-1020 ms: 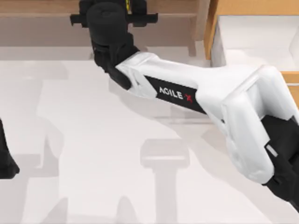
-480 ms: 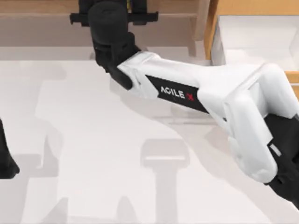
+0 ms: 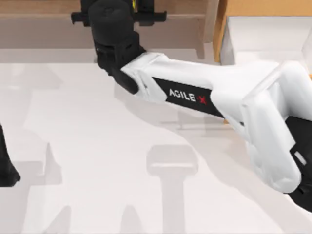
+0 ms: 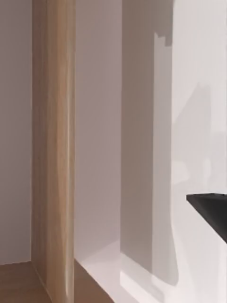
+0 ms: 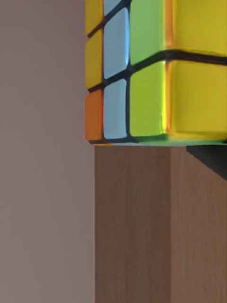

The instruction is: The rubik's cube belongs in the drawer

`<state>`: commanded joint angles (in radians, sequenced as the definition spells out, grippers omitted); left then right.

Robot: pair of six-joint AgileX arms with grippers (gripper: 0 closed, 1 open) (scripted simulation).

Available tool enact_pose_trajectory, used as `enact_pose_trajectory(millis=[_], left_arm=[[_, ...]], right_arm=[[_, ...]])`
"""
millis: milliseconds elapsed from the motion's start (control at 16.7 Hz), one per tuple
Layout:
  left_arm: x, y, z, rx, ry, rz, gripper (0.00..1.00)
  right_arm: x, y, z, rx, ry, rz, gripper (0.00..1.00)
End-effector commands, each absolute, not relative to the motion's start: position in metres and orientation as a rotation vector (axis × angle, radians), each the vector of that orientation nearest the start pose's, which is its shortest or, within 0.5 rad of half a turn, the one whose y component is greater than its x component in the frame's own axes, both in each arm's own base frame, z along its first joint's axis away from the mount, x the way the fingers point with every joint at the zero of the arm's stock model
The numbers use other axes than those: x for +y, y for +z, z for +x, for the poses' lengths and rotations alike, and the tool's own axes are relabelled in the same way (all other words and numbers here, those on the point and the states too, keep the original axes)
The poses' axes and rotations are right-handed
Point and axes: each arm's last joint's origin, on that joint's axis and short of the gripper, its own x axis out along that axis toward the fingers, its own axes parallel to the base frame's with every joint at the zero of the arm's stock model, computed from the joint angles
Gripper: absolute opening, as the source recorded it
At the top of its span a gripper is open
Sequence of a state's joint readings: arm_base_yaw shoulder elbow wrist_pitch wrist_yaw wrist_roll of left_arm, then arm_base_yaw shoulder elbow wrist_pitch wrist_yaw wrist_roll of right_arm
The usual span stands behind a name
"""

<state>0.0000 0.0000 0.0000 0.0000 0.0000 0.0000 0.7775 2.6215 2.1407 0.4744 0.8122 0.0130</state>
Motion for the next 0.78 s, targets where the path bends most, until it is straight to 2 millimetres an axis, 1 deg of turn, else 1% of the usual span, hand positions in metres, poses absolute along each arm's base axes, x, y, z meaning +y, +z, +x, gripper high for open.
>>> enact_pose_trajectory(millis=[180, 300, 420, 540, 660, 780], left_arm=[[-0.001, 0.16, 0.106, 0.0, 0.0, 0.0, 1.0], [-0.001, 0.16, 0.106, 0.0, 0.0, 0.0, 1.0], [-0.001, 0.16, 0.106, 0.0, 0.0, 0.0, 1.0], [-0.001, 0.16, 0.106, 0.0, 0.0, 0.0, 1.0], [-0.001, 0.16, 0.106, 0.0, 0.0, 0.0, 1.0], [-0.001, 0.16, 0.106, 0.0, 0.0, 0.0, 1.0]], right_arm=[[0.402, 0.169, 0.433, 0.0, -0.008, 0.004, 0.0], [0.401, 0.179, 0.434, -0.003, 0.012, 0.007, 0.0], [0.399, 0.203, 0.437, -0.005, 0.057, 0.013, 0.0], [0.396, 0.234, 0.439, 0.007, 0.127, 0.016, 0.0], [0.393, 0.264, 0.436, 0.044, 0.217, 0.012, 0.0], [0.388, 0.292, 0.43, 0.119, 0.313, 0.002, 0.0]])
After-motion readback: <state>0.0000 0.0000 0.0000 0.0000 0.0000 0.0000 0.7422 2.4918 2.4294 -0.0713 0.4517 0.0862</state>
